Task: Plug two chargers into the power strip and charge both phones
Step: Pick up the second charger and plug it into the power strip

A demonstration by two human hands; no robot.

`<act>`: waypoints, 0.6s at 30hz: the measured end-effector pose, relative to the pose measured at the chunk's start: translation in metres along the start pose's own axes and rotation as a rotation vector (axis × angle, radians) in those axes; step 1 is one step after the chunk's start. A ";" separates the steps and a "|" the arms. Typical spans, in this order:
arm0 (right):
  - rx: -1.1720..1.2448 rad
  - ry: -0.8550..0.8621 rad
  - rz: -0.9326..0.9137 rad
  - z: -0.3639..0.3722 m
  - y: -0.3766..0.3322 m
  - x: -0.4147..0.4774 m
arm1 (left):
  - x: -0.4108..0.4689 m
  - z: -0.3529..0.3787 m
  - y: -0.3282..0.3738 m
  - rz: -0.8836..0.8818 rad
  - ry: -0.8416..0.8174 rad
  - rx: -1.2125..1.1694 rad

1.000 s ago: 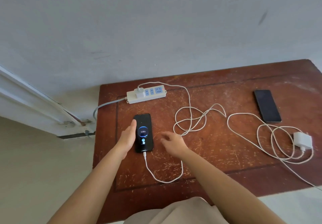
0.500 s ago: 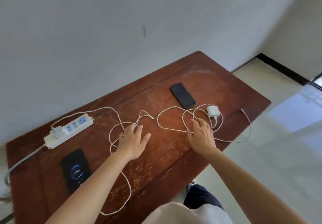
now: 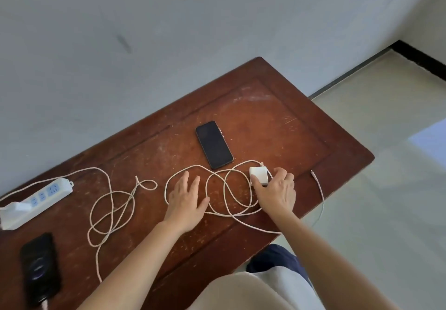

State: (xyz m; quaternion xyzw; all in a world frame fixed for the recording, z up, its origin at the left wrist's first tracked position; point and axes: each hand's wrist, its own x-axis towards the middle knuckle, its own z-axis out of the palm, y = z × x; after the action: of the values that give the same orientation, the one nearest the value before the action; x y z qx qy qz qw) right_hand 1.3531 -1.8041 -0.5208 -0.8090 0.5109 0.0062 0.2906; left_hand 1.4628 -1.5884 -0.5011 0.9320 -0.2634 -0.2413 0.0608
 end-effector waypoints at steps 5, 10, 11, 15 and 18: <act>-0.102 -0.022 -0.116 0.003 0.012 0.019 | 0.009 0.026 0.037 -0.045 -0.071 -0.012; -0.170 -0.111 -0.234 -0.004 0.020 0.028 | 0.012 0.036 0.044 -0.078 -0.088 0.033; -0.164 -0.116 -0.272 -0.005 0.022 0.028 | 0.012 0.035 0.044 -0.080 -0.092 0.026; 0.093 -0.185 -0.182 -0.015 0.021 0.034 | 0.014 0.025 0.039 -0.084 -0.127 0.015; 0.485 -0.182 -0.065 -0.024 0.000 0.037 | 0.012 0.012 0.035 -0.116 -0.132 -0.036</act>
State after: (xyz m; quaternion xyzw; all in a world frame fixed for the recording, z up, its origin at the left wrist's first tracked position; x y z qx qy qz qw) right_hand 1.3640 -1.8461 -0.5126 -0.7278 0.4431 -0.0530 0.5207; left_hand 1.4498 -1.6250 -0.5083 0.9265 -0.2082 -0.3102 0.0459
